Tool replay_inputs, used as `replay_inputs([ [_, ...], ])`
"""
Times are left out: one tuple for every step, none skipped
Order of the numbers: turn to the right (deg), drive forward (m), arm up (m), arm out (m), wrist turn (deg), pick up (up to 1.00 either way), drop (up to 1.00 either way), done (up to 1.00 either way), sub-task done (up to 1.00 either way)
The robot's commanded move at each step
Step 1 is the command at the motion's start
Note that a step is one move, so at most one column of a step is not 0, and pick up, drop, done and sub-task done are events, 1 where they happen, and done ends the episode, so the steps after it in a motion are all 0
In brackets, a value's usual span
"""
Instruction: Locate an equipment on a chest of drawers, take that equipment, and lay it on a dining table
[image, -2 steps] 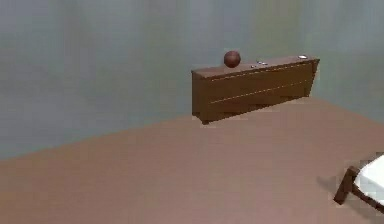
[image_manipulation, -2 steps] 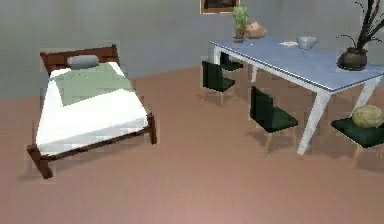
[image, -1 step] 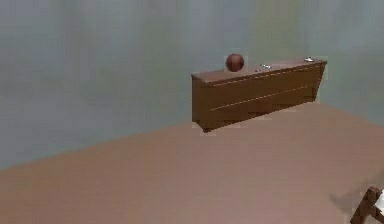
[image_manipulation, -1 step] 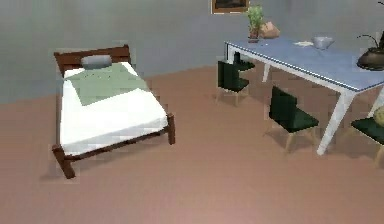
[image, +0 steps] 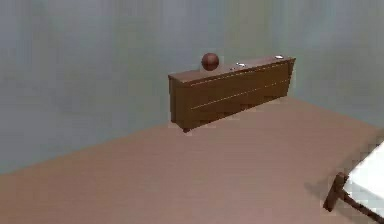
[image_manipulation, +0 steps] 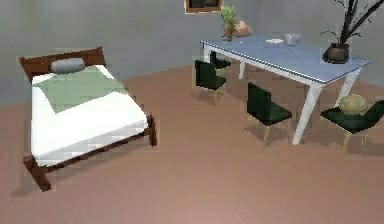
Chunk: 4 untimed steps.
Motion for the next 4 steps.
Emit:
replay_inputs([
  [0.0,1.0,0.0,0.0,0.0,0.0,0.0,0.0,0.0],
  [0.0,0.35,0.0,0.0,0.0,0.0,0.0,0.0,0.0],
  [39.0,0.0,0.0,0.0,0.0,0.0,0.0,0.0,0.0],
  [0.0,0.6,0.0,0.0,0.0,0.0,0.0,0.0,0.0],
])
